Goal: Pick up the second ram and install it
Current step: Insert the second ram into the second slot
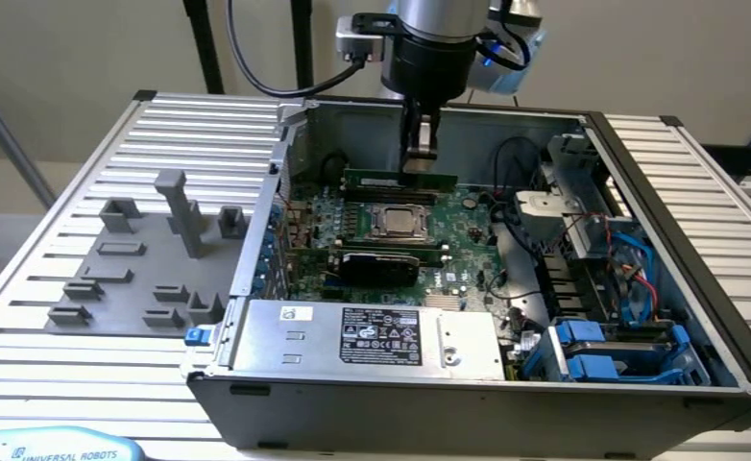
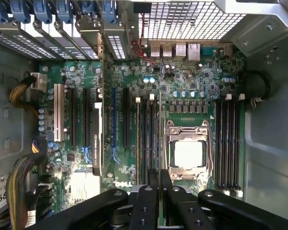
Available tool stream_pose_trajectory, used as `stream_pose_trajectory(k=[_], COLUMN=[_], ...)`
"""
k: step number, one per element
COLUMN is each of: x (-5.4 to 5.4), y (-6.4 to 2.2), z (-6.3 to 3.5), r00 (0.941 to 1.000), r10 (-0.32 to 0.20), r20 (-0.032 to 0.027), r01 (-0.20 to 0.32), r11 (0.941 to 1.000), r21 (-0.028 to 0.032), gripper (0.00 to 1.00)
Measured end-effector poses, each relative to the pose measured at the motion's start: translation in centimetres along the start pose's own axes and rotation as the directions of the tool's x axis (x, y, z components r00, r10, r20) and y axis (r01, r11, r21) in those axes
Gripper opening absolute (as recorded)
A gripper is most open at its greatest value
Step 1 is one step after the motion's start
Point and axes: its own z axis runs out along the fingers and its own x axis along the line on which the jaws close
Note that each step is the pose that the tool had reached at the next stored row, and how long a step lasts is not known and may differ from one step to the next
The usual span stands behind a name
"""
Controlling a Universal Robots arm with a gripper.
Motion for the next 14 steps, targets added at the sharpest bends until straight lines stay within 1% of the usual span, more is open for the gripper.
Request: stream_pose_trajectory(k=[14], x=[-0.3], y=[-0.11], z=[2.64], r00=[1.0], r10=[0.0], r20=[0.0006], r01=[0.0], r11=[1.0], r21=[0.0], gripper=[0.14])
